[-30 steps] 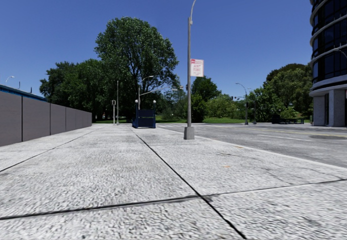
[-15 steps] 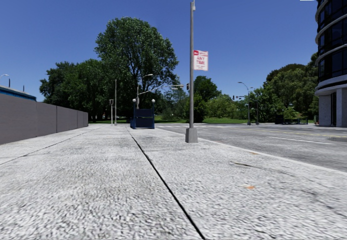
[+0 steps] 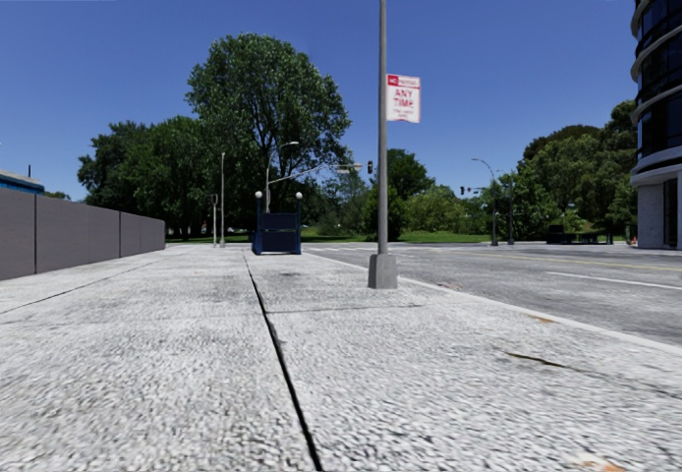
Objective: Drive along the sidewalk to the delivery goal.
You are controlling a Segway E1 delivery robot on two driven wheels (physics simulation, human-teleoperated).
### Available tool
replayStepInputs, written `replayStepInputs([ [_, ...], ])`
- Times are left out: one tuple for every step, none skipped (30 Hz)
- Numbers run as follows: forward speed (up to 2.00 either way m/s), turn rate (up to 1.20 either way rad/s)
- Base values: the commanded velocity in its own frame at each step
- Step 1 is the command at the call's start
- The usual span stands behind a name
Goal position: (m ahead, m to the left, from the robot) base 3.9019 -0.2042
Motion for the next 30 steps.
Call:
replayStepInputs([
  [2.0, 0.0],
  [2.0, 0.0],
  [2.0, 0.0],
  [2.0, 0.0],
  [2.0, 0.0],
  [2.0, 0.0],
  [2.0, 0.0],
  [2.0, 0.0],
  [2.0, -0.16],
  [2.0, -0.23],
  [2.0, -0.26],
  [2.0, -0.26],
  [2.0, -0.26],
  [2.0, -0.27],
  [2.0, -0.27],
  [2.0, -0.28],
  [2.0, -0.28],
  [2.0, -0.28],
  [2.0, -0.28],
  [2.0, -0.28],
  [2.0, -0.28],
  [2.0, -0.28],
  [2.0, -0.3],
  [2.0, -0.31],
  [2.0, -0.31],
  [2.0, -0.31],
  [2.0, -0.31],
  [2.0, -0.31],
  [2.0, -0.31],
  [2.0, -0.31],
])
